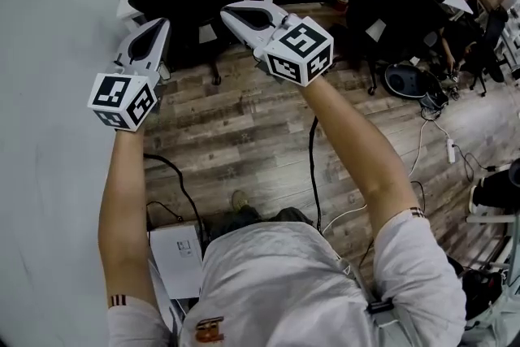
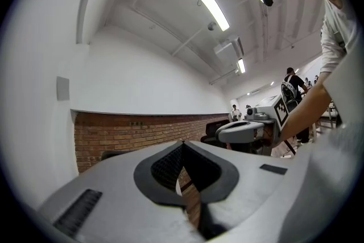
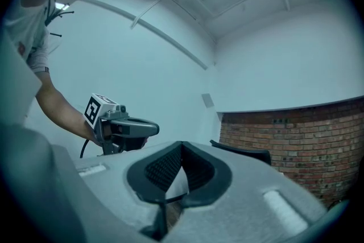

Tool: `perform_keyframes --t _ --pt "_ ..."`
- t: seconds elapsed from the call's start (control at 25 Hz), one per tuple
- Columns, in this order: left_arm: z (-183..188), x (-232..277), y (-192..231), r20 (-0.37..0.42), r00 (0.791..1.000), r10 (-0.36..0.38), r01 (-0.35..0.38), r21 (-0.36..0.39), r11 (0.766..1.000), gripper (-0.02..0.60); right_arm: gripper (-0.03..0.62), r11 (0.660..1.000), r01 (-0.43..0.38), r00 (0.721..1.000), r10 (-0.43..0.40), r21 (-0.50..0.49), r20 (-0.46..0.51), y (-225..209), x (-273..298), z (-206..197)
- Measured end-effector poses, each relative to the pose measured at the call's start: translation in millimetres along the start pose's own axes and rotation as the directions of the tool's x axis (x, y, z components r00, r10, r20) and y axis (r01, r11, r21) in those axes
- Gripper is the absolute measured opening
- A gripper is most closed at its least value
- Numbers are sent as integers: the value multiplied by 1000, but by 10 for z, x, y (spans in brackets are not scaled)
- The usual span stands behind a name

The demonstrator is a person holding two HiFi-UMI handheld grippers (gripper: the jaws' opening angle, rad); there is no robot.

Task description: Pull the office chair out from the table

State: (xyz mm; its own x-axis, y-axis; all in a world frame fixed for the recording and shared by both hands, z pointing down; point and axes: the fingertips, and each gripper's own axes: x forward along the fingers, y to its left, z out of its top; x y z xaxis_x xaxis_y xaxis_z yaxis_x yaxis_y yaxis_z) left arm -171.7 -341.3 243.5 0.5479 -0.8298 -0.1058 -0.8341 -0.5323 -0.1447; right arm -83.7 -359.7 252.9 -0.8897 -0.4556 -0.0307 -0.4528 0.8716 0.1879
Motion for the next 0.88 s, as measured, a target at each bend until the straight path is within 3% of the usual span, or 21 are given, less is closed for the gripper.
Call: perform_keyframes --t 0.48,0.88 --pt "-301 395 751 -30 999 -11 12 10 1000 0 2 999 42 998 -43 -12 -54 -577 574 -283" --pt "-606 917 1323 -63 996 55 -53 33 998 0 3 993 60 991 -72 -105 -114 -1415 877 -611"
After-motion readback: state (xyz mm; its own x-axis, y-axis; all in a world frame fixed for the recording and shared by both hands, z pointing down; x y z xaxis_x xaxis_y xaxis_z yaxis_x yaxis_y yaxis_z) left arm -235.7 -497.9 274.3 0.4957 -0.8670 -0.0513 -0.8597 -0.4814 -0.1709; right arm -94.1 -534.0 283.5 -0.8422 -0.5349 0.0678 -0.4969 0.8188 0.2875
